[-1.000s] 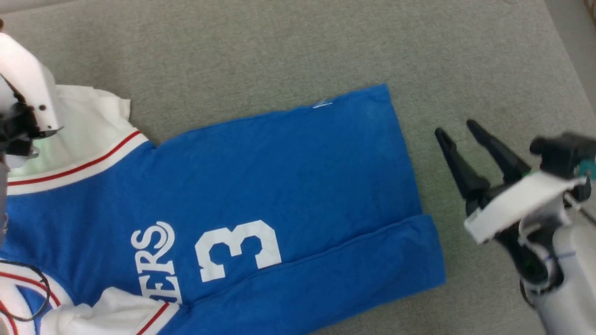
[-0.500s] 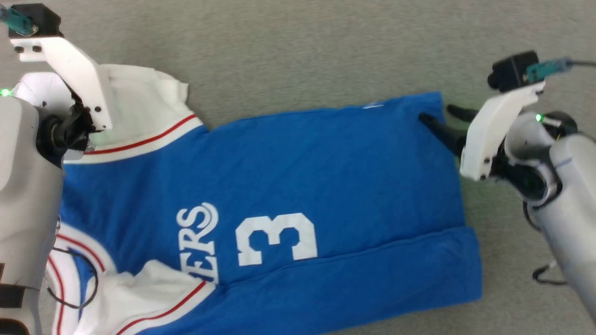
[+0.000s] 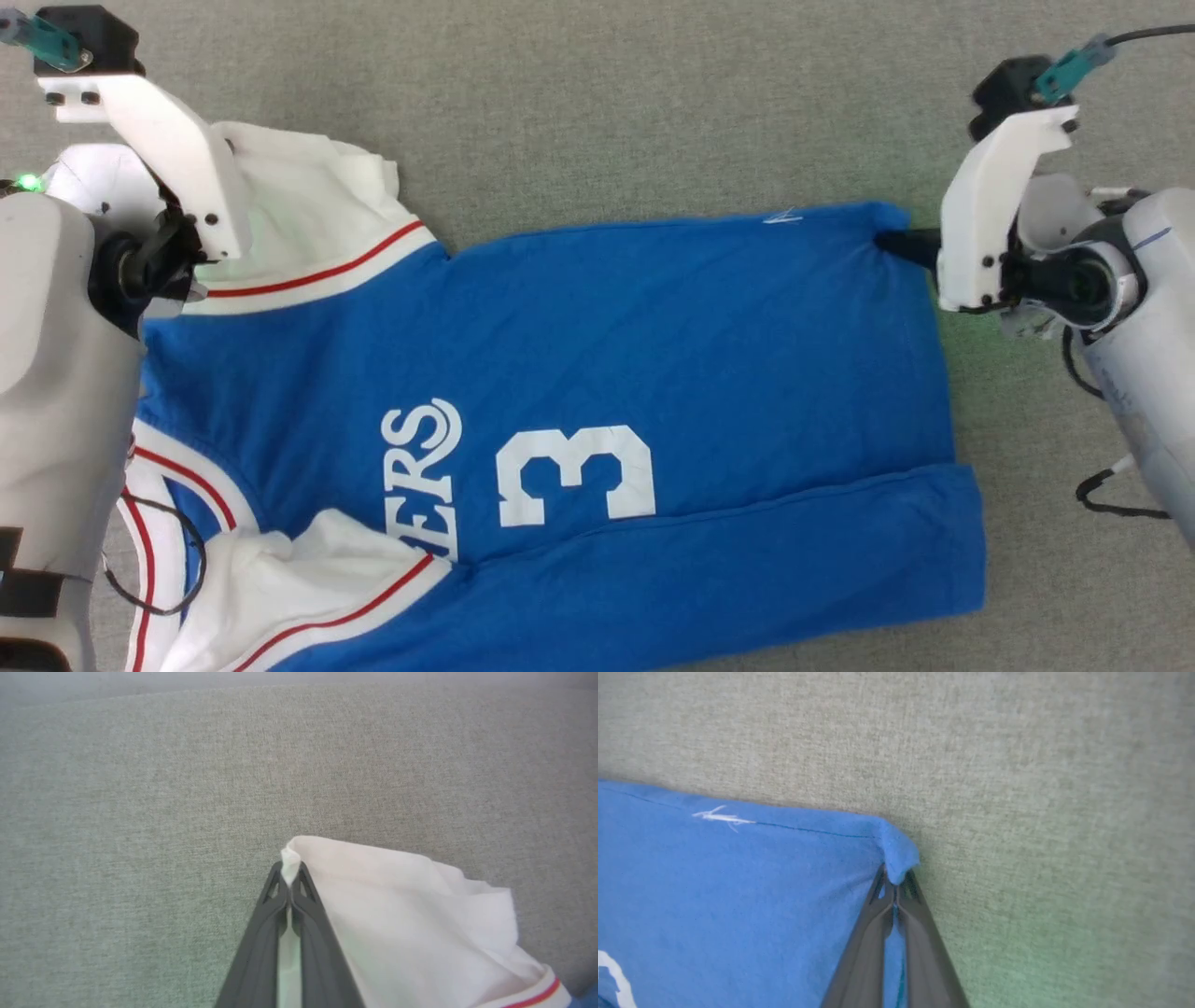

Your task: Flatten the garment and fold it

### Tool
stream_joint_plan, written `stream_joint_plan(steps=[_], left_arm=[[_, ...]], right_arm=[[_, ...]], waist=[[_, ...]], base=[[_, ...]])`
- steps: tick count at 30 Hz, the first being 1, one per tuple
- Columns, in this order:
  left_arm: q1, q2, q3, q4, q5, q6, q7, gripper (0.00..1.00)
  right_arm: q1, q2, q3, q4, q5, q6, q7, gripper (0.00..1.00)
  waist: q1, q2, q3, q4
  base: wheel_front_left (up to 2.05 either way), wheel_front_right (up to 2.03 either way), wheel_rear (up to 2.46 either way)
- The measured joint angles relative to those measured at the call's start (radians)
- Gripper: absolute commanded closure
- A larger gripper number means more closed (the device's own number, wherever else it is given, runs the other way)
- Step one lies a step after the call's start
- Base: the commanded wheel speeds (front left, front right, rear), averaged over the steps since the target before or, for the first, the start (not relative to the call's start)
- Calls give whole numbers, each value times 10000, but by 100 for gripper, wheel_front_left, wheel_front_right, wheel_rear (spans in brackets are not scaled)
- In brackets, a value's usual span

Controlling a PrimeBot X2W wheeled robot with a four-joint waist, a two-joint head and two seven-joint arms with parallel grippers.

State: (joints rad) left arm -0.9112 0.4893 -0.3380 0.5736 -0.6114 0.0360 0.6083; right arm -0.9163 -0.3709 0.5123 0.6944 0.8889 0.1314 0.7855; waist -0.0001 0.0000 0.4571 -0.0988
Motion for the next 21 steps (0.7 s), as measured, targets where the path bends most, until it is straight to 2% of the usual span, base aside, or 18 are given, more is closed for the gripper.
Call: stream_joint_plan(steps=[4,12,16,21], left_arm=[[15,-21,6,102,-71,-12,-138,100],[723,63,454,35,-385,-88,-1243,100],[1634,148,989,-447,-782,-58,-2071,100],[3565,163,1910,-1597,-1674,119,-2767,100]], right_arm=[[41,-88,397,-205,4,-13,-393,100],[748,-445,731,-918,-314,-12,-3012,100],[1218,-825,426,-1404,-366,0,-4044,100],[2452,-1097,244,-2000,-339,2,-4437,100]], waist=[[1,0,-137,-30],[3,0,-792,-51],[2,0,-1307,-30],[1,0,-2003,4]], base=[[0,0,0],[0,0,0],[0,0,0],[0,0,0]])
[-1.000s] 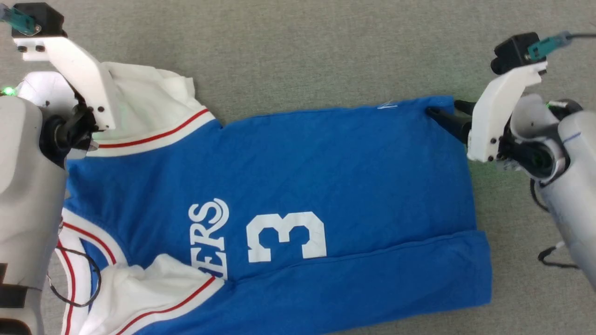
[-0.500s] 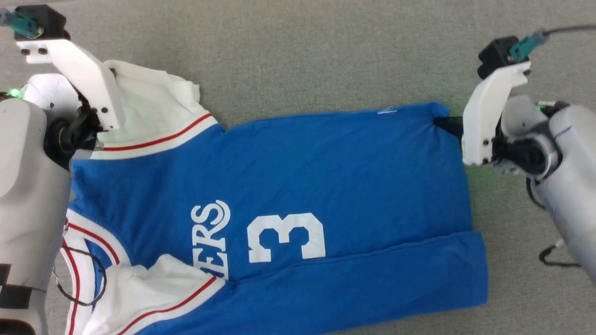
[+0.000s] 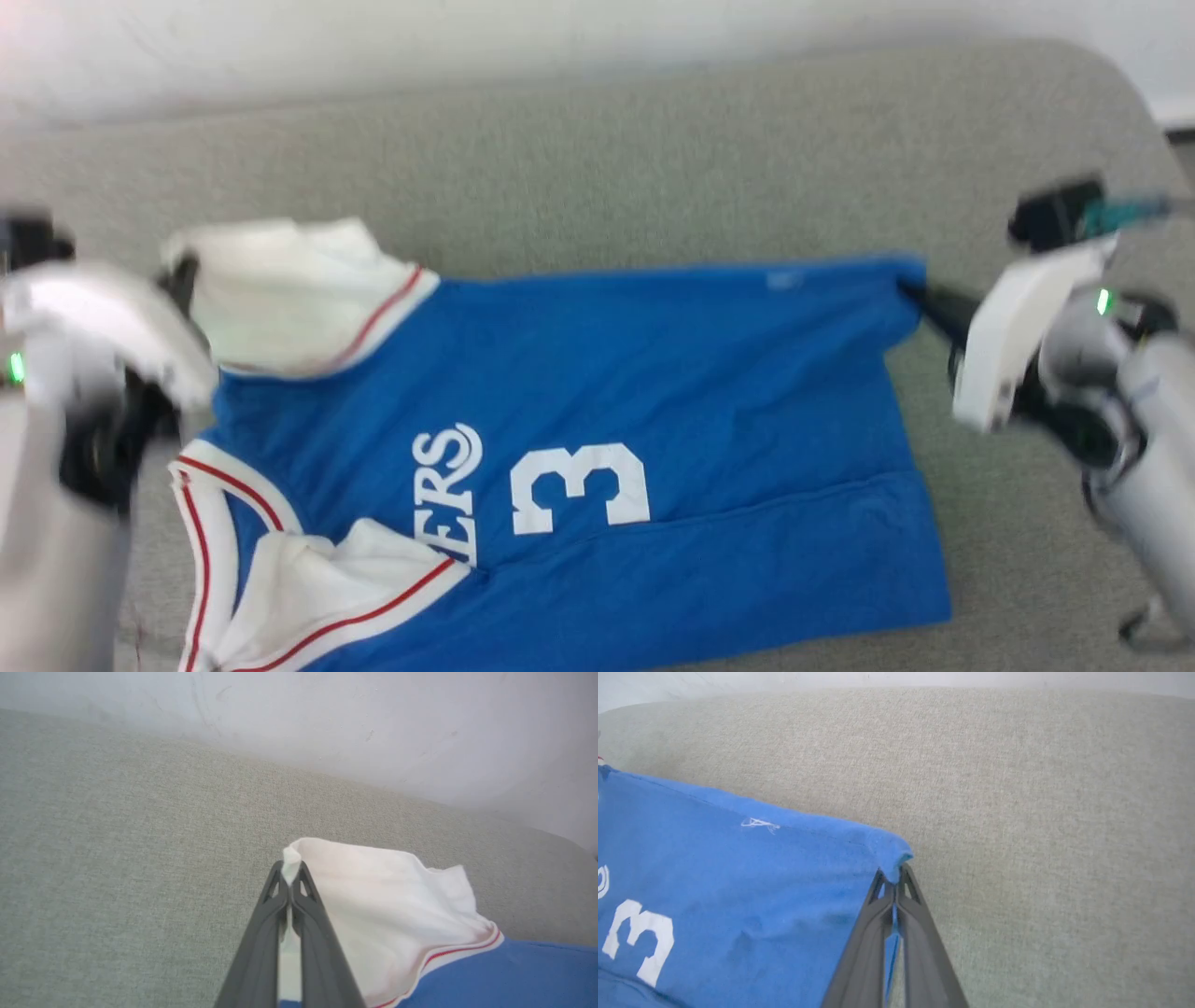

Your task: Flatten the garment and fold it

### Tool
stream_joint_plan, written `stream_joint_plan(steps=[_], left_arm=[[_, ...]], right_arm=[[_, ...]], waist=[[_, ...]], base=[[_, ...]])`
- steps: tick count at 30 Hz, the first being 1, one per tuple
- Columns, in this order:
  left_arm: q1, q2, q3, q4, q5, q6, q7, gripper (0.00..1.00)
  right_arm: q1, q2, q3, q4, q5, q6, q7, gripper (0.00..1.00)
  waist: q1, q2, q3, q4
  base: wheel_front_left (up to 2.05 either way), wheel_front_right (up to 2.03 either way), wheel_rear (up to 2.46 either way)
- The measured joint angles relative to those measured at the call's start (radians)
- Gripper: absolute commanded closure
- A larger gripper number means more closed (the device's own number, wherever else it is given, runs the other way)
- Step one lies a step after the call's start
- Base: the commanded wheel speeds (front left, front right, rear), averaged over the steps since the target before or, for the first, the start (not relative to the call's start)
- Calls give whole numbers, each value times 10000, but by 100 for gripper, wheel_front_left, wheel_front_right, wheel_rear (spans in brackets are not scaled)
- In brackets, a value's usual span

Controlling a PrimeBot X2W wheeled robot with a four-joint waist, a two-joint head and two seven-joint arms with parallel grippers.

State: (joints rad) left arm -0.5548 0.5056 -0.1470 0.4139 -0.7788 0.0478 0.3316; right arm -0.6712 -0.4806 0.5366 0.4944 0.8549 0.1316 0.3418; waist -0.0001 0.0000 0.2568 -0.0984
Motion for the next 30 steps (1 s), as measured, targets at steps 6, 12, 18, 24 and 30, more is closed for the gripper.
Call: stream_joint_plan(steps=[6,12,18,24,30], left_arm=[[2839,-130,506,-1825,-437,579,-437,100],[5039,-337,704,-3229,-474,1262,-662,100],[6677,-500,878,-4125,-606,1758,-685,98],[7755,-612,905,-4535,-667,2050,-775,0],[7731,-968,1143,-5087,73,2341,-2428,0]], right_arm=[[1917,-25,-221,-499,0,-2,-288,100],[3480,59,-646,-757,-36,0,-748,100],[4660,290,-1160,-1007,-360,0,-949,20],[5770,554,-1735,-1423,-838,-2,-1379,0],[6819,782,-2784,-3177,-1260,-2,-1829,0]], waist=[[-2,0,-791,63],[-3,0,-1348,206],[-1,0,-1561,185],[0,0,-1688,97],[0,0,-1850,161]], base=[[0,0,0],[0,0,0],[0,0,0],[0,0,0],[0,0,0]])
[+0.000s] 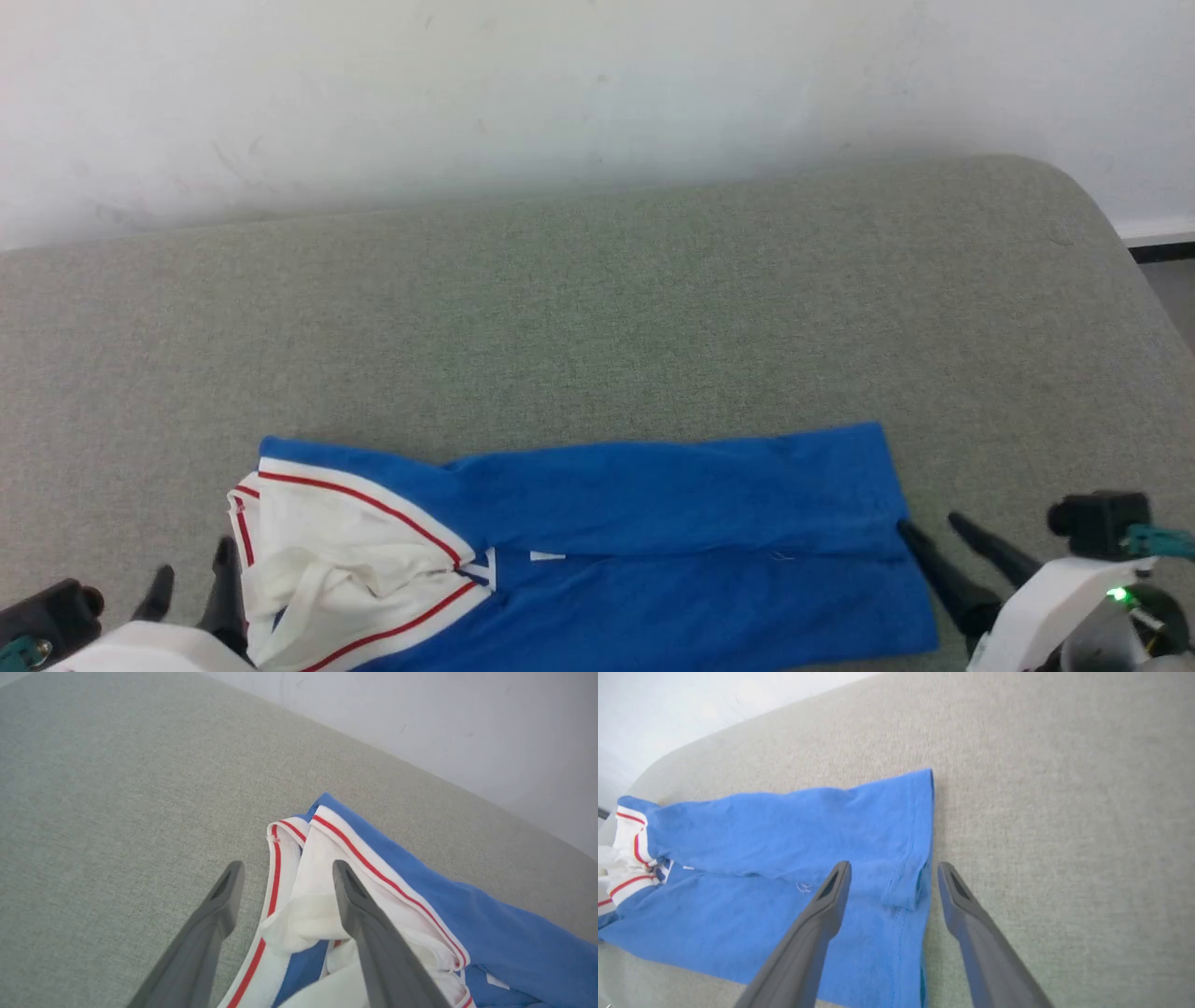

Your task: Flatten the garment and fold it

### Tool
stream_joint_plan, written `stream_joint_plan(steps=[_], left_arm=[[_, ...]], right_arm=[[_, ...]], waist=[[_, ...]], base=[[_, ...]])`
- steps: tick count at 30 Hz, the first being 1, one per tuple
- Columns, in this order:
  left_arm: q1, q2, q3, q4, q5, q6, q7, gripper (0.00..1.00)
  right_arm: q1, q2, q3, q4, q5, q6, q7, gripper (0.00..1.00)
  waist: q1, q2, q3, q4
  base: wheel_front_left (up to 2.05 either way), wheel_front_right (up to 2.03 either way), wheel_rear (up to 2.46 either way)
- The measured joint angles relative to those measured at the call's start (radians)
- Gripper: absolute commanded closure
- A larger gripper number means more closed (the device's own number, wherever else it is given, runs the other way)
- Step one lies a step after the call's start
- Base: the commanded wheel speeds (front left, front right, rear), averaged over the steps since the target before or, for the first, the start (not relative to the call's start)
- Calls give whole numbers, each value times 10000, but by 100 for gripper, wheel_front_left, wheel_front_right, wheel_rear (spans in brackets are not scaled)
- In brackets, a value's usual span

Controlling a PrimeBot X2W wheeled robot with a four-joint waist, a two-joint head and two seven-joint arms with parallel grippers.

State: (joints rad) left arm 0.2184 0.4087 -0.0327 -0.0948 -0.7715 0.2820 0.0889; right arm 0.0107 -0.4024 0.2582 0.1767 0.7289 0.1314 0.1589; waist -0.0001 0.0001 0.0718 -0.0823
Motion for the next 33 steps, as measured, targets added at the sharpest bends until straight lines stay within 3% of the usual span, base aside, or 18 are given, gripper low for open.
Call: stream_joint_plan(steps=[5,9,15,23,28,29,31,32,33], left_arm=[[-571,-119,-165,-155,796,-188,-1327,0],[-1207,-128,-477,-240,1430,-779,-2506,0],[-1692,-88,-685,-259,2456,-1068,-3335,0],[-1685,-575,-754,-353,3691,-1229,-3459,0],[-1641,-598,-968,-201,4057,-1371,-3459,0],[-1640,-602,-995,-184,4069,-1394,-3459,0],[-1636,-604,-1020,-159,4128,-1396,-3459,0],[-1635,-608,-1030,-157,4128,-1394,-3459,0],[-1630,-619,-1035,-157,4128,-1390,-3459,0]], right_arm=[[138,196,-1168,-1095,-462,0,667,0],[-4,313,-1737,-1104,-715,0,1793,0],[-661,454,-1620,-199,-702,0,3344,0],[-1488,708,-1166,1450,-683,0,4126,0],[-1984,600,-811,2238,-447,-2,4997,1],[-2090,546,-748,2301,-380,-4,5265,50],[-2226,500,-709,2383,-144,-35,5728,87],[-2275,451,-652,2374,-113,-42,5900,100],[-2310,426,-598,2355,-75,-44,6013,100]], waist=[[0,0,-27,31],[1,0,-2,152],[1,0,69,490],[2,0,326,998],[0,0,472,1278],[0,0,489,1324],[0,0,509,1392],[0,0,503,1410],[0,0,490,1414]], base=[[0,0,0],[0,0,0],[0,0,0],[0,0,0],[0,0,0],[0,0,0],[0,0,0],[0,0,0],[0,0,0]])
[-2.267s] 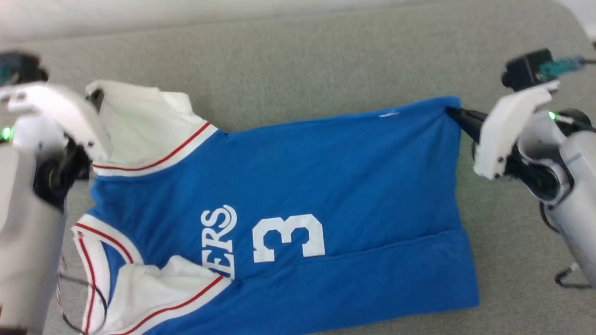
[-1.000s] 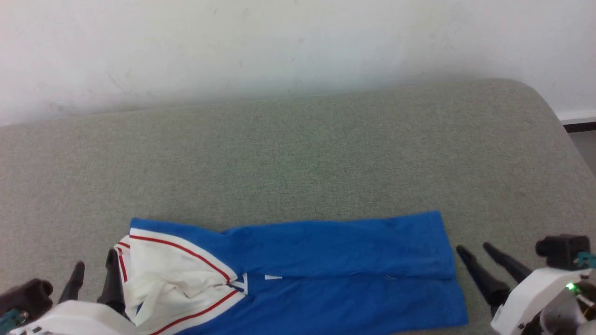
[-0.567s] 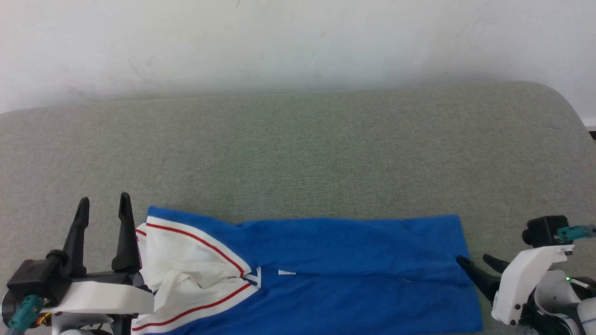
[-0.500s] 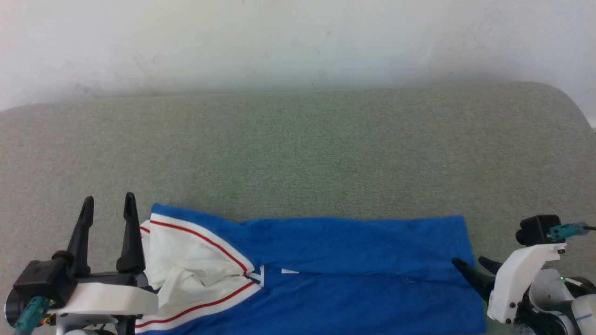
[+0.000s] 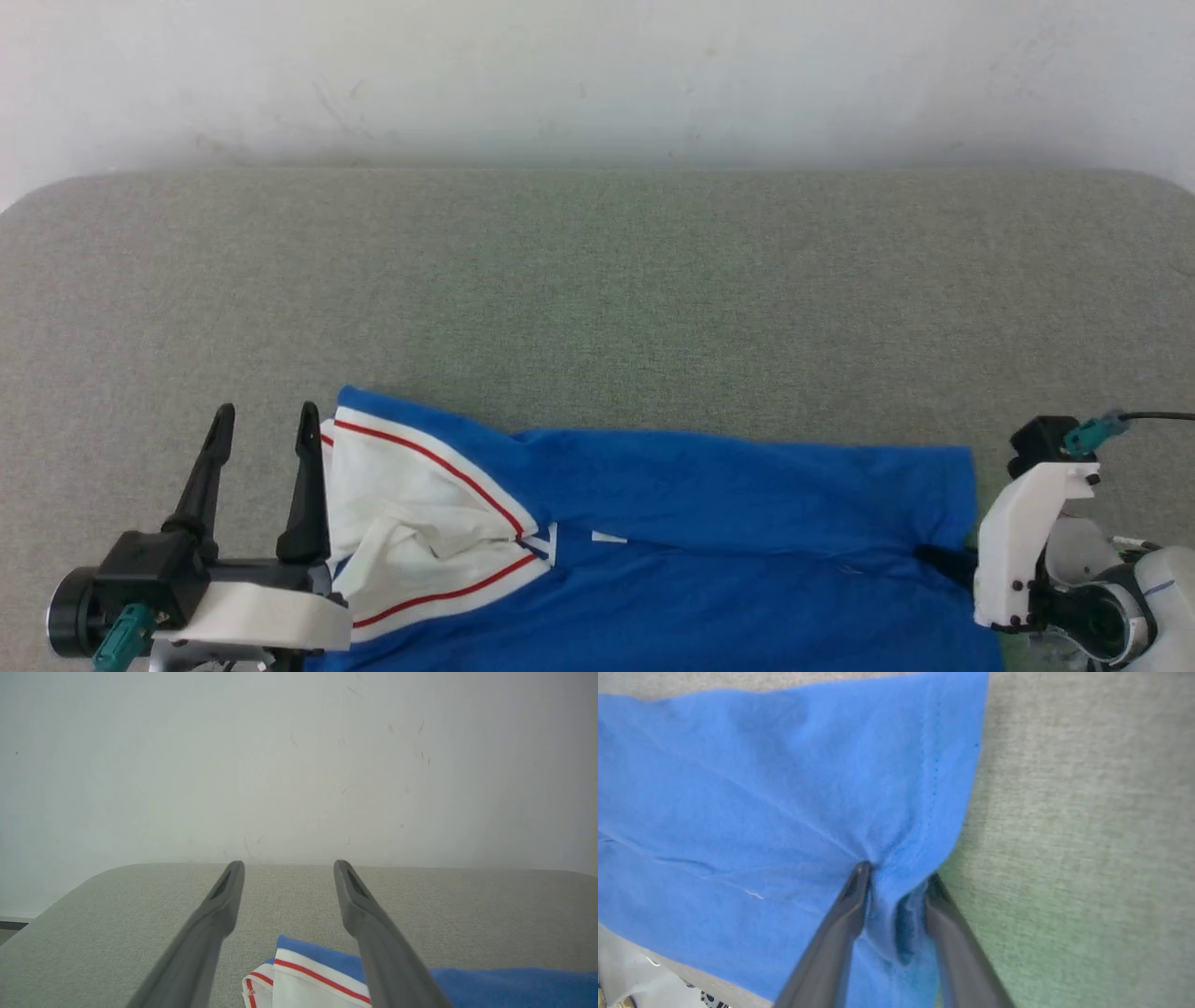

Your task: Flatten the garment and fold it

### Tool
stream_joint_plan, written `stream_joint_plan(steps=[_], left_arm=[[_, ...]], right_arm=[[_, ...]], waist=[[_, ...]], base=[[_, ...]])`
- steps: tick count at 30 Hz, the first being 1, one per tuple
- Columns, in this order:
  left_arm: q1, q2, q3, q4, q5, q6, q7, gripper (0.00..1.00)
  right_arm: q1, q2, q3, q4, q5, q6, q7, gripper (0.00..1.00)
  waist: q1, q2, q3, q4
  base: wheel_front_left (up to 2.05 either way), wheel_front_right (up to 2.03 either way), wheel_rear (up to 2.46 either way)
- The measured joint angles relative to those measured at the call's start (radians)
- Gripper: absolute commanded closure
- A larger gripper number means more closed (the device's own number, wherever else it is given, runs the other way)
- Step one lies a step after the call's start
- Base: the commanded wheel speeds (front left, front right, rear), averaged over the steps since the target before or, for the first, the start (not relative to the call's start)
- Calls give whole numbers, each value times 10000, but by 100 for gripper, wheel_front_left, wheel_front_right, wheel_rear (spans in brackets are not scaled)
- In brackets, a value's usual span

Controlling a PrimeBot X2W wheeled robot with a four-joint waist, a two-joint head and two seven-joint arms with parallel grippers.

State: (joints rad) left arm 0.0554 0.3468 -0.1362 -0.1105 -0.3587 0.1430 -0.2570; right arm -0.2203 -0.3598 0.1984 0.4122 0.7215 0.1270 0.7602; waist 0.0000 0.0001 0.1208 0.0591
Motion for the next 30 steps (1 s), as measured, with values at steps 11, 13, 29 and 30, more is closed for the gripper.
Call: stream_joint_plan(steps=[11,13,29,30], left_arm=[[110,12,-27,-36,104,244,161,0],[185,21,-21,-71,105,299,209,0],[431,21,-44,-201,161,616,380,0],[433,23,-44,-201,161,616,382,0]], right_arm=[[303,40,209,-1262,98,15,-579,100],[378,-105,-96,-1620,94,17,-631,100],[1801,-146,-4552,-2523,-474,33,527,100],[1796,107,-4575,-2671,-257,31,828,100]], waist=[[1,0,-306,-319],[1,-1,-351,-429],[1,0,-449,-867],[1,0,-457,-871]], base=[[0,0,0],[0,0,0],[0,0,0],[0,0,0]])
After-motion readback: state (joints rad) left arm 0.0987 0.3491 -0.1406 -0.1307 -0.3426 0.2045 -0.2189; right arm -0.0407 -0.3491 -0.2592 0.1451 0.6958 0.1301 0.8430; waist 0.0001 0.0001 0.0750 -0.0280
